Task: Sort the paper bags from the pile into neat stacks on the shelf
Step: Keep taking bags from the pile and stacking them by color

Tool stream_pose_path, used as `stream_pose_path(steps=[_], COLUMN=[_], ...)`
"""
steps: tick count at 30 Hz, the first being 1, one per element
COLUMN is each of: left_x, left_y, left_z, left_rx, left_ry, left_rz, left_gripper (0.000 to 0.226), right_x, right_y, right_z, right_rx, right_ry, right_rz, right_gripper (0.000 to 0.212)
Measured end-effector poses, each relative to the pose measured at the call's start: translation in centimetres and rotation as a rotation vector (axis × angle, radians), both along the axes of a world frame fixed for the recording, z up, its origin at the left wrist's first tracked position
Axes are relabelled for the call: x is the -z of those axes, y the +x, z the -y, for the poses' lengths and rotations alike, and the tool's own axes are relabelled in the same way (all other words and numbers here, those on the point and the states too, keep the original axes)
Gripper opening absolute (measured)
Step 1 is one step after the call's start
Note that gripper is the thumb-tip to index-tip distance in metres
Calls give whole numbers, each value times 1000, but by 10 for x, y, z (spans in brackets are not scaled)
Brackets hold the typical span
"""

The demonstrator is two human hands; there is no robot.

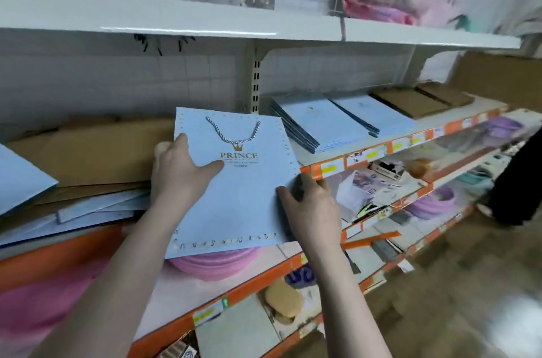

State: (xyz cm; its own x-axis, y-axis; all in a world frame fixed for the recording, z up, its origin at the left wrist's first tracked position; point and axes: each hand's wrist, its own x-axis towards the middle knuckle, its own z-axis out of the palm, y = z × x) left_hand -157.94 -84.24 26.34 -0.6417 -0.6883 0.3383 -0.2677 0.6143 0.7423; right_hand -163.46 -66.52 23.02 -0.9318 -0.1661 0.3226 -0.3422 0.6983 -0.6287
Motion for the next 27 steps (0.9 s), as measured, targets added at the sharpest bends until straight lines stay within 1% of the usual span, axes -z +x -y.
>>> stream_pose_path(steps=[3, 7, 9, 12, 16, 19, 21, 24, 27], left_x=[4, 15, 19, 24, 23, 21, 21, 23, 20], left_y=[-39, -104, -132, -168, -212, -246, -270, -312, -359], left_z=[-45, -114, -143, -173, -197, -211, -215, -216, -216], left_rx=[10, 45, 57, 53, 34, 42, 44, 26, -6], left_ry=[-13, -17, -20, -52, -52, -23, -1, 3, -12], left_rz=[32, 62, 76, 91, 90, 47, 13, -29, -19], left_gripper=[45, 47, 52, 60, 63, 53, 51, 55, 60], right_x=[5, 16, 19, 21, 24, 25, 27, 25, 15], right_y=[-33, -90, -114, -145, -186, -223, -249, -292, -338], right_z=[-44, -115, -144, -176, -202, -212, -214, -213, -211], right_rx=[24, 59, 68, 78, 97, 115, 123, 116, 104], right_ry=[29, 64, 78, 45, 15, -9, -9, -10, -11], right_rz=[-25, -87, -89, -112, -151, -166, -161, -201, -224], right_gripper=[29, 32, 32, 26, 23, 25, 28, 31, 30])
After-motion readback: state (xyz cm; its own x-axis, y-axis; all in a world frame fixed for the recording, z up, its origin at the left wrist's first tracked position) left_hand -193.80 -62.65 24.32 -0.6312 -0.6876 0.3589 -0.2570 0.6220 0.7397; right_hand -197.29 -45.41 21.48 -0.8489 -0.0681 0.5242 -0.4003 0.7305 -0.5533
